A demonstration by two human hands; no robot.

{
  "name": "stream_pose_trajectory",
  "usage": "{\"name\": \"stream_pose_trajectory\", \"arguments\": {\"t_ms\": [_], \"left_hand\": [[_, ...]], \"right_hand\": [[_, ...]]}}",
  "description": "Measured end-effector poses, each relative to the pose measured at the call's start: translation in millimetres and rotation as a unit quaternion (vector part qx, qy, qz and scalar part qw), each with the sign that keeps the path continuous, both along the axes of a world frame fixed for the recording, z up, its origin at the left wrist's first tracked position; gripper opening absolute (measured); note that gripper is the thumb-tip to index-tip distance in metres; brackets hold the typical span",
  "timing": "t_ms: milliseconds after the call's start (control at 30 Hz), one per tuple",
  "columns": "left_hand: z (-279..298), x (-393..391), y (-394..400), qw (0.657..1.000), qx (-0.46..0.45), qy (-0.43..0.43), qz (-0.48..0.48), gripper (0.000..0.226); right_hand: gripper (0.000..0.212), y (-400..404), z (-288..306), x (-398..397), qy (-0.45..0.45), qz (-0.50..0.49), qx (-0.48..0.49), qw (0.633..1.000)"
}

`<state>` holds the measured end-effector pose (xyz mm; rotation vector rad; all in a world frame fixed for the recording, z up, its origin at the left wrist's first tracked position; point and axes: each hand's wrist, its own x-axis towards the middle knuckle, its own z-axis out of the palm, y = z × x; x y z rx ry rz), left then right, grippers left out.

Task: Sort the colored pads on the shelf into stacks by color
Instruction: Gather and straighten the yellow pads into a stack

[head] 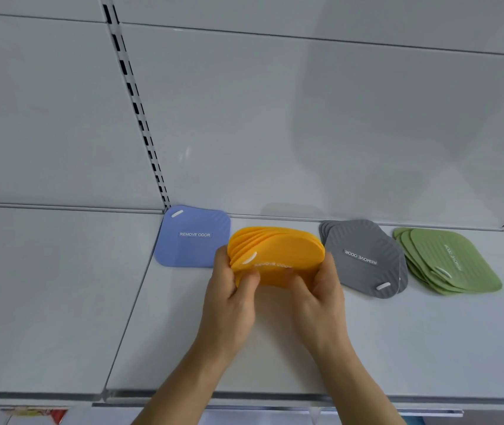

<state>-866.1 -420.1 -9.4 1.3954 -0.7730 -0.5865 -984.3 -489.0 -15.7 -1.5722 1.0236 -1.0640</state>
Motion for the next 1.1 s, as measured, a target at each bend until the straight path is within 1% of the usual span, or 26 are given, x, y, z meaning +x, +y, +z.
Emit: {"name": "stream_pose_trajectory", "arguments": {"t_ms": [67, 167, 200, 267, 333, 433, 500, 533, 667, 867, 967, 1067, 1100], "left_hand": [[0, 0, 1, 1.0, 0.002, 0.003, 0.009, 0.024], [-2, 0, 0, 1.0, 0.016, -0.009, 0.007, 0.018], [-2, -1, 0, 1.0, 0.021, -0.015, 0.004, 0.02], [-1, -1, -2, 0.999, 0.023, -0.024, 0.005, 0.022], [-2, -1, -2, 1.0, 0.014, -0.023, 0.009, 0.012], [-3, -2, -3, 0.999, 0.011, -0.031, 0.014, 0.017], [-4, -2, -3, 0.999, 0.017, -0.04, 0.009, 0.018], [-4, -1, -3, 0.999, 0.019, -0.042, 0.006, 0.019], [-4, 1, -2, 0.999, 0.025, -0.048, 0.001, 0.021], [-5, -1, -3, 0.999, 0.025, -0.038, 0.004, 0.018], [-5, 1, -4, 0.999, 0.029, -0.035, 0.006, 0.02], [1, 1, -4, 0.999, 0.029, -0.028, -0.006, 0.028], [2, 1, -5, 0.999, 0.031, -0.032, -0.012, 0.027]], "right_hand": [[0.023, 1, 0, -2, 0.016, -0.005, -0.009, 1.0], [0.035, 2, -1, -3, 0.025, -0.006, -0.003, 1.0], [0.036, 2, 0, -2, 0.021, -0.006, -0.002, 1.0], [0.031, 4, 2, 1, 0.012, -0.007, -0.009, 1.0], [0.026, 5, 5, 1, -0.007, -0.009, -0.012, 1.0], [0.029, 4, 5, -1, 0.006, -0.01, -0.01, 1.0], [0.038, 0, 4, -3, 0.034, -0.003, -0.001, 0.999], [0.039, -2, 3, -4, 0.043, -0.001, 0.004, 0.999], [0.028, -6, -2, -6, 0.05, -0.007, 0.017, 0.999], [0.036, 1, -1, -1, 0.038, 0.011, 0.013, 0.999], [0.031, 0, -2, -1, 0.031, 0.008, -0.003, 0.999], [0.027, 1, -1, -2, 0.02, 0.015, 0.004, 1.0], [0.029, 1, -1, -3, 0.024, 0.017, 0.008, 1.0]]}}
